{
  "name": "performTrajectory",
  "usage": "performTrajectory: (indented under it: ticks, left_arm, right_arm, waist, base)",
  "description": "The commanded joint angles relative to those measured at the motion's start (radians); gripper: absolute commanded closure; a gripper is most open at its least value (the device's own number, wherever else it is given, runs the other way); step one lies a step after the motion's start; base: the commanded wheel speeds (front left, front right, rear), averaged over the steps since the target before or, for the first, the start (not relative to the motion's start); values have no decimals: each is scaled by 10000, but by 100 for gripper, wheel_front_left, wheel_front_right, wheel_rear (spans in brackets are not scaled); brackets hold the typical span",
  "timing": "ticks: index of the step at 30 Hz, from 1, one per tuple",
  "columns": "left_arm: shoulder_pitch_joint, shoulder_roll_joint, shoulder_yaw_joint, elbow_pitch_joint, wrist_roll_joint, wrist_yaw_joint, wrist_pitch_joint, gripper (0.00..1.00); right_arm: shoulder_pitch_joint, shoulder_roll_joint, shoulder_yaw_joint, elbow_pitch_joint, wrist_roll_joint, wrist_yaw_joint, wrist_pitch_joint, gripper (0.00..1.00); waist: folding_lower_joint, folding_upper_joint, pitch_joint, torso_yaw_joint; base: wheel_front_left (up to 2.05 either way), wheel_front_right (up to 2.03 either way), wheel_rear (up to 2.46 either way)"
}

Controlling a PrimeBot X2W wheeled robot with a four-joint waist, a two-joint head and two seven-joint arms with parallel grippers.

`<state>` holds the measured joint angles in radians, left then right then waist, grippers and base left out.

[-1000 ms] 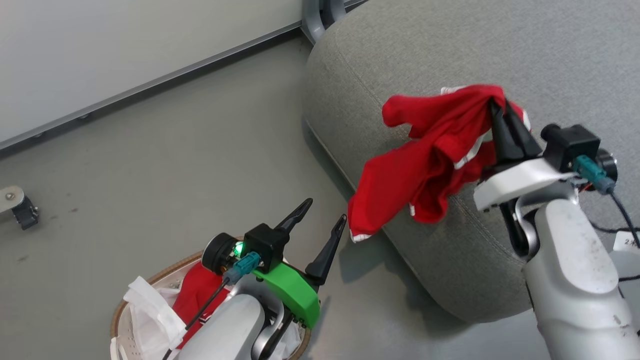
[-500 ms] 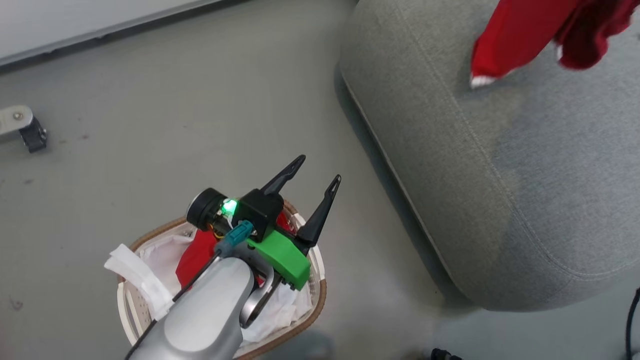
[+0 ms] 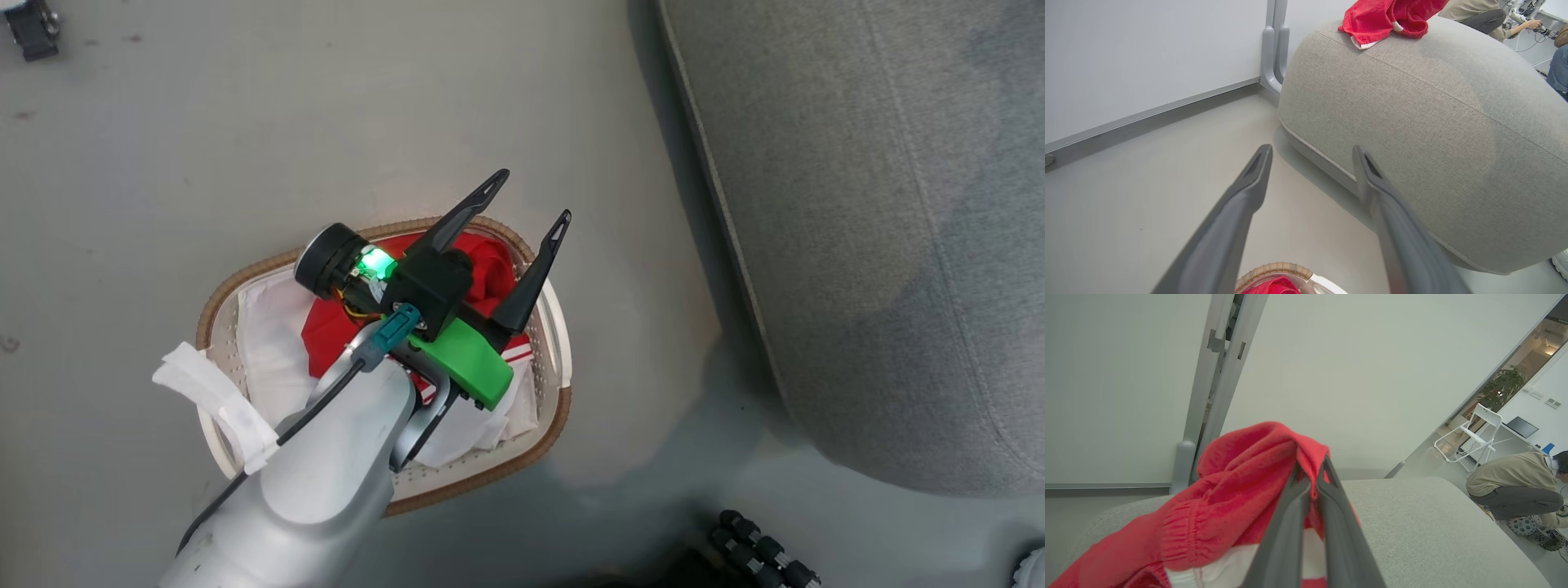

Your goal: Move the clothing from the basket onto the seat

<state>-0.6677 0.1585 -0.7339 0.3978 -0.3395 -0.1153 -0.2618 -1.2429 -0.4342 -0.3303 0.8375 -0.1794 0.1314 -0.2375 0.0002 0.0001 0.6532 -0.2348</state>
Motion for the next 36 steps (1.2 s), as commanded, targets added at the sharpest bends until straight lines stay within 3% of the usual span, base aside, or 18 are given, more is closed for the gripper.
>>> performTrajectory:
  ticks: [1,9,11,12,13,27,36]
  left_arm:
    - [-203,33,45,-1,98,32,-11,0]
    - [-187,192,130,84,36,111,-26,0]
    - [-177,202,155,111,19,106,-28,0]
    - [-167,202,165,129,4,118,-30,0]
    - [-148,195,170,148,-8,119,-31,0]
    - [582,-41,1091,-7,-313,81,-40,0]
    - [1519,-392,2230,-47,-396,6,-29,0]
  right_arm:
    - [-37,29,-130,286,-165,-14,-107,100]
    - [515,330,-960,1511,-984,-14,-274,100]
    - [684,473,-1105,1395,-1076,-14,-279,69]
    - [835,578,-1141,1285,-1122,-14,-282,24]
    - [981,653,-1130,1200,-1144,-14,-282,0]
    - [3340,1200,-186,-782,-365,-14,-276,0]
    - [4081,1495,785,-1503,435,-14,-277,0]
  waist:
    - [-2,-1,734,656]
    - [-2,-1,873,695]
    - [-2,-1,853,650]
    - [-2,-1,822,618]
    - [-2,-1,779,594]
    - [-2,-1,-740,450]
    - [-2,-1,-2408,1116]
  base:
    - [0,0,0]
    - [0,0,0]
    - [0,0,0]
    - [0,0,0]
    - [0,0,0]
    - [0,0,0]
    - [0,0,0]
